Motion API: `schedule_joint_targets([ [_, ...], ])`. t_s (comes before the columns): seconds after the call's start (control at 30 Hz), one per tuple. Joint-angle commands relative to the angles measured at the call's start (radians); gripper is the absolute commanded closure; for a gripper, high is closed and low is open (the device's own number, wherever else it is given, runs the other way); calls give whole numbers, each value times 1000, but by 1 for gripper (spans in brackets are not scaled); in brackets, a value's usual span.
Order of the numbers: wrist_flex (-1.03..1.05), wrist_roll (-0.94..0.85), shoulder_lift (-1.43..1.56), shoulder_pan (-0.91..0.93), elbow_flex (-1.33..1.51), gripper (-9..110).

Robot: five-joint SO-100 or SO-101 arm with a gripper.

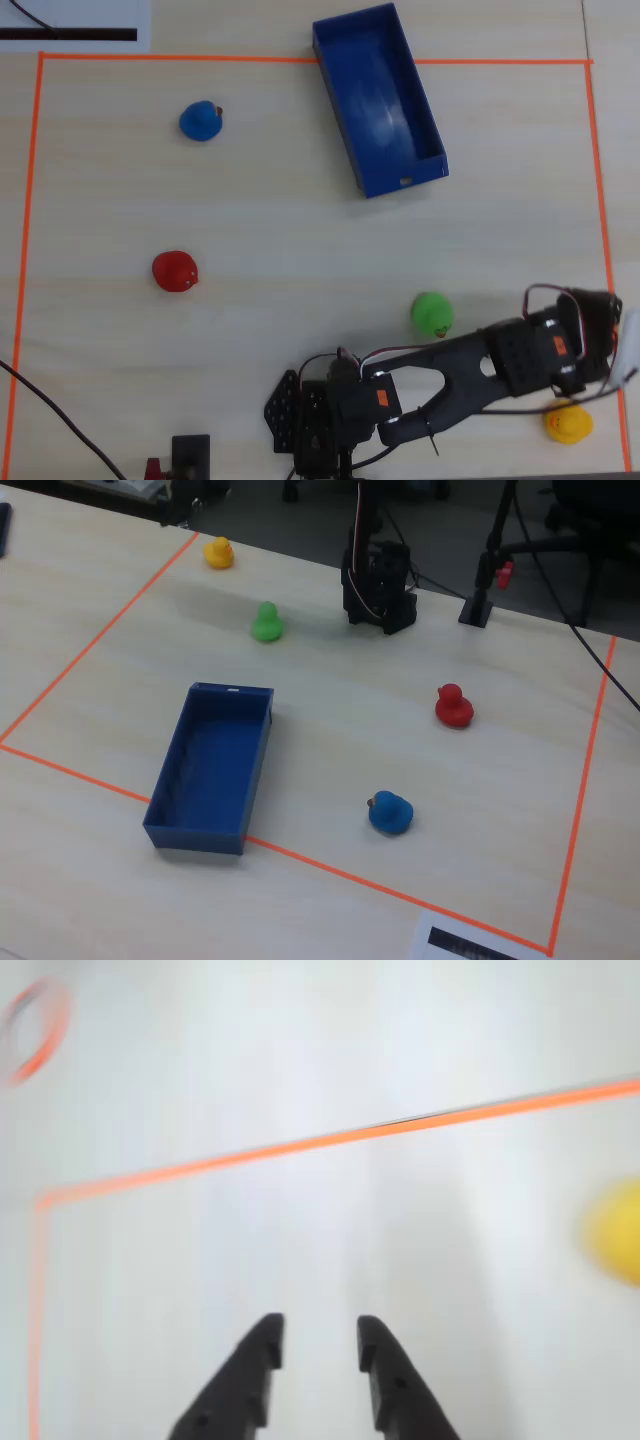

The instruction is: Grasp yellow duck and put it into box.

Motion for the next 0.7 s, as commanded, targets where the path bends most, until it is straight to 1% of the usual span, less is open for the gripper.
schedule_joint_targets([
  [0.0, 57, -66, 5, 195, -49, 91],
  [0.13, 92, -121, 15, 302, 2, 90],
  [0.3, 74, -222, 37, 379, 98, 81],
  [0.5, 63, -296, 9, 430, 152, 74],
  [0.67, 49, -330, -87, 449, 120, 66],
])
